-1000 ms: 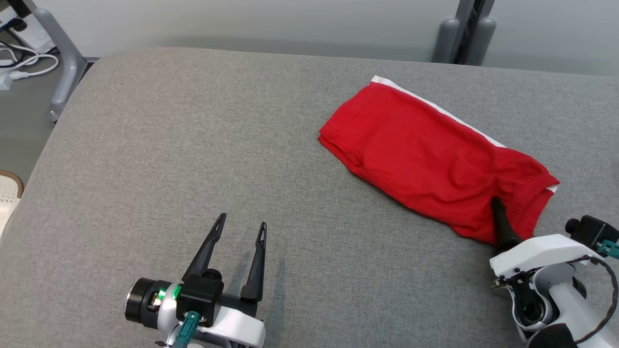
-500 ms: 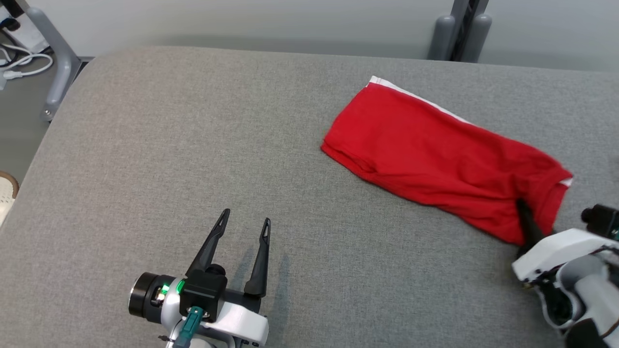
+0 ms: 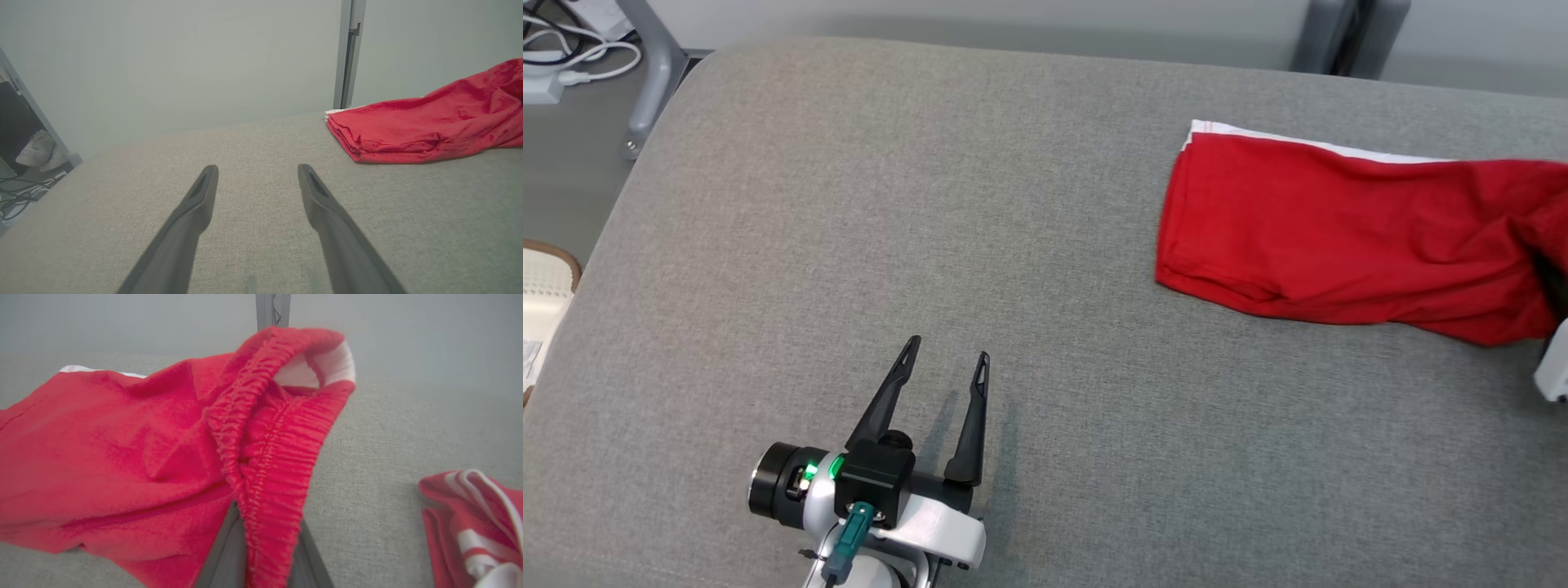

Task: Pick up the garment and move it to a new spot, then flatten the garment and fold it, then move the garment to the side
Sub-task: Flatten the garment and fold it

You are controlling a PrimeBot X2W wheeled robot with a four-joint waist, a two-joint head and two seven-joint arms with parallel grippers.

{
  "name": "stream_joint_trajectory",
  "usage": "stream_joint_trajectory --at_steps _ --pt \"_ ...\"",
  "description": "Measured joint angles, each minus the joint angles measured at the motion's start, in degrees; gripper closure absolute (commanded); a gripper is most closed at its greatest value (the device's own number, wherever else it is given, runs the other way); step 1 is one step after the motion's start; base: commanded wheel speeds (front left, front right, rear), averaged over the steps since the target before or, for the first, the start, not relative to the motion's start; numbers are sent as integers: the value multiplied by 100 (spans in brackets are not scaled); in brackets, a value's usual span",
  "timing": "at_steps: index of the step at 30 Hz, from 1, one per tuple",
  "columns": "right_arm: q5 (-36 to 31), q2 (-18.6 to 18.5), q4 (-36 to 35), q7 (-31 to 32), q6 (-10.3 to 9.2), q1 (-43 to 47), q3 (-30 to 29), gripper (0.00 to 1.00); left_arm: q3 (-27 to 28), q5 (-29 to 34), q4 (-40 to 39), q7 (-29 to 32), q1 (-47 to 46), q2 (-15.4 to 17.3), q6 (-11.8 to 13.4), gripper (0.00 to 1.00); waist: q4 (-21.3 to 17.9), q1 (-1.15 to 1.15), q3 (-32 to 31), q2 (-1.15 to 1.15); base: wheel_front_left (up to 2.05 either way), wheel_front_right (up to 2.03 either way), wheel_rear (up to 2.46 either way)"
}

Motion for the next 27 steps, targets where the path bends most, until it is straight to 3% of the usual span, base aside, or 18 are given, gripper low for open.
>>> stream_joint_trajectory --at_steps 4,9,27 --pt "-315 -342 53 90 0 -315 520 100 -65 -33 9 0 -16 -1 1 0 103 0 79 0 0 0 0" --pt "-336 -488 134 182 0 -670 964 100 -119 -60 7 0 -102 -1 49 0 182 0 142 0 0 0 0" --pt "983 48 -201 641 0 -1455 1667 100 -245 -214 81 0 -103 -3 102 0 270 0 -154 0 0 0 0"
